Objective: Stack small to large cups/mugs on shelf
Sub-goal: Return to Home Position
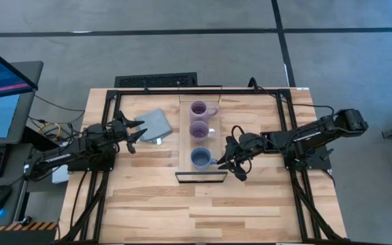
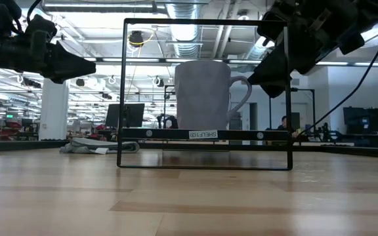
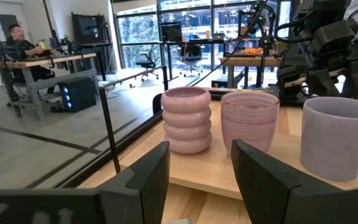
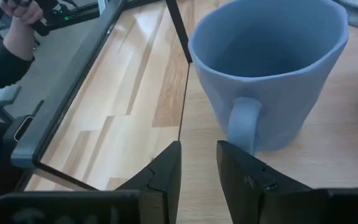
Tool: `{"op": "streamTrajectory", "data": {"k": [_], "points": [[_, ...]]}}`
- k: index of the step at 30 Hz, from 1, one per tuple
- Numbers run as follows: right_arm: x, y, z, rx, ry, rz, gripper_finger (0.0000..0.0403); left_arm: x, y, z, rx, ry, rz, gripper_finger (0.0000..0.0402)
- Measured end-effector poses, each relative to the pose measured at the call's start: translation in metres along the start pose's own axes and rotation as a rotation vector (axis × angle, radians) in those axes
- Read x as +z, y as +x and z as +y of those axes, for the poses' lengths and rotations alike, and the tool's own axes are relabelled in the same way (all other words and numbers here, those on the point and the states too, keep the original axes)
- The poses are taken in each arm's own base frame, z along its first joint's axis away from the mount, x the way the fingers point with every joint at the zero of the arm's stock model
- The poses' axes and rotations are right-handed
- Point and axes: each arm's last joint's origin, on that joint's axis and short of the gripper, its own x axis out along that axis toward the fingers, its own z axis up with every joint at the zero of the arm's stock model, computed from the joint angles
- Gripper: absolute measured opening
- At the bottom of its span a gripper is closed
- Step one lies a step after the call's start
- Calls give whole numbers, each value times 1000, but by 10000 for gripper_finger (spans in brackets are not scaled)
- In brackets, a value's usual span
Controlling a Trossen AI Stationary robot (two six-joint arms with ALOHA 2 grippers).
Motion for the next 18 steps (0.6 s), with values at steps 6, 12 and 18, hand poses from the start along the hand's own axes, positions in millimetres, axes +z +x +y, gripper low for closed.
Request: {"op": "streamTrajectory", "data": {"k": [6, 12, 18], "points": [[0, 0, -2, -28, -5, -6, 127, 0, 0, 0, 0, -5, 0, 164], [1, -1, -5, -41, 1, -9, 127, 0, 0, 0, 0, -5, 0, 164], [1, -1, -6, -42, 1, -9, 127, 0, 0, 0, -1, -7, 0, 164]]}}
